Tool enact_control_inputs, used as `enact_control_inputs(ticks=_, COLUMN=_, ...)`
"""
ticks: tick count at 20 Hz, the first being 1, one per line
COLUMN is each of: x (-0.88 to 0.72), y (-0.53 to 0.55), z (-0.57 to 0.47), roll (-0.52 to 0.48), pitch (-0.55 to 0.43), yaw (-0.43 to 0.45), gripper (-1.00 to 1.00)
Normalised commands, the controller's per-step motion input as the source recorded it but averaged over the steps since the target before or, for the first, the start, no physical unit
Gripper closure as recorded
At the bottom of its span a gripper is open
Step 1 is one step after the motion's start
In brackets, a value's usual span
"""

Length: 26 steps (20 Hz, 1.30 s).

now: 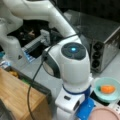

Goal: Pick up the pan. Place the pan on the table. Pick up the bowl. Place the bowl on the stove.

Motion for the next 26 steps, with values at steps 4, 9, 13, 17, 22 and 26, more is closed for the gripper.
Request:
enact_control_inputs(ticks=4, x=0.18, y=-0.13, z=0.0, roll=0.124, pitch=0.021, yaw=-0.069, gripper=1.0)
enact_control_inputs(ticks=9, x=0.18, y=-0.12, z=-0.02, roll=0.096, pitch=0.012, yaw=-0.063, gripper=1.0)
enact_control_inputs(ticks=13, x=0.17, y=-0.1, z=-0.03, roll=0.079, pitch=0.021, yaw=-0.064, gripper=1.0)
enact_control_inputs(ticks=17, x=0.15, y=-0.07, z=-0.05, roll=0.054, pitch=0.017, yaw=-0.076, gripper=1.0)
enact_control_inputs(ticks=22, x=0.13, y=-0.05, z=-0.07, roll=0.041, pitch=-0.01, yaw=-0.076, gripper=1.0)
enact_control_inputs(ticks=26, x=0.09, y=-0.04, z=-0.05, roll=0.031, pitch=-0.016, yaw=-0.086, gripper=1.0)
